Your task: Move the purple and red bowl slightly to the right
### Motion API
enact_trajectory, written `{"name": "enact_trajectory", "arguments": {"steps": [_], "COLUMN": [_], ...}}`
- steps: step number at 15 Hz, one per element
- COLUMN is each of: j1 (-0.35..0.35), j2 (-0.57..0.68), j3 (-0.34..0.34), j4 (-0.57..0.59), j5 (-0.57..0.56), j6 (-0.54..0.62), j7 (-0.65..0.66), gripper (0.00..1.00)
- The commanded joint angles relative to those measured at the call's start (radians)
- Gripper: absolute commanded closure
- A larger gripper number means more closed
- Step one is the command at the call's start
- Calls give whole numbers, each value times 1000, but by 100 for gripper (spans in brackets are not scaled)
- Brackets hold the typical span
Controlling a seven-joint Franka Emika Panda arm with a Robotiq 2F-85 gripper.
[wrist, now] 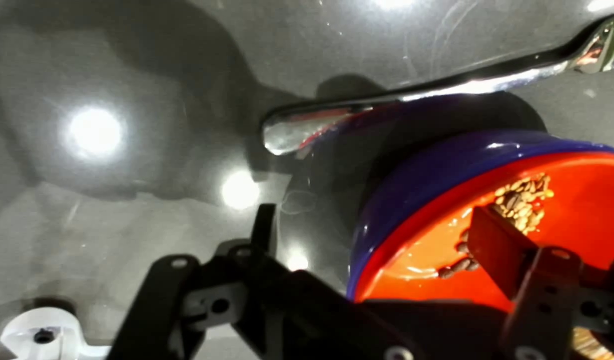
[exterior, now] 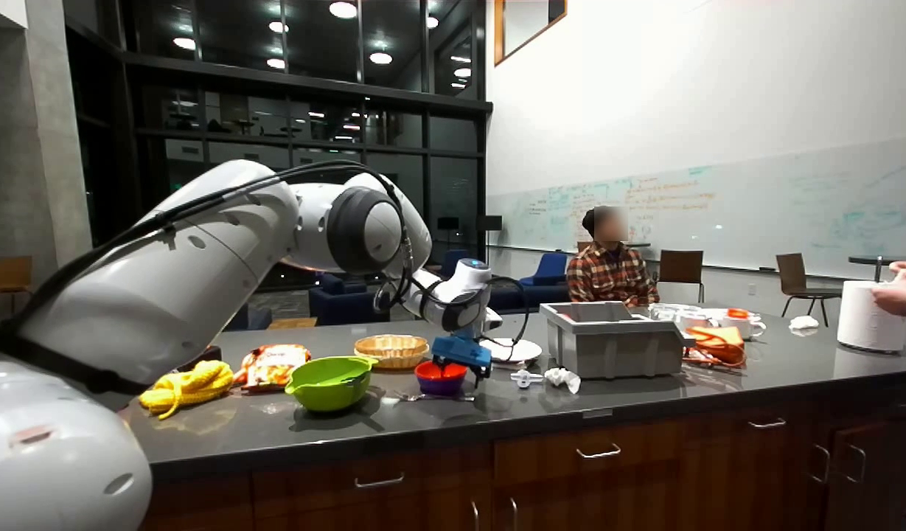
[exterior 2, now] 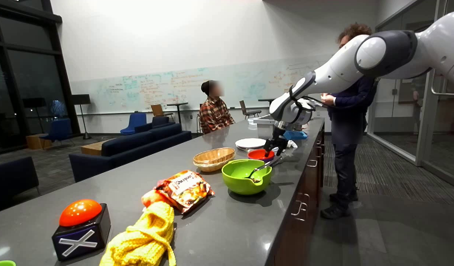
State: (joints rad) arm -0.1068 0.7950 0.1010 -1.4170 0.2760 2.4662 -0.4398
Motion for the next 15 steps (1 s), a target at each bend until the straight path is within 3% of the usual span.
{"name": "enact_trajectory", "arguments": {"steps": [1, 10, 11, 15], "j1": [-18, -20, -20, -16], "j2": [15, 15, 16, 16], "j3": [20, 16, 16, 14], "j4": [35, 50, 53, 67], "j5": [-37, -39, -40, -42], "j6": [-25, -35, -36, -49], "j7": [29, 30, 30, 39], "gripper": [29, 96, 100, 98]}}
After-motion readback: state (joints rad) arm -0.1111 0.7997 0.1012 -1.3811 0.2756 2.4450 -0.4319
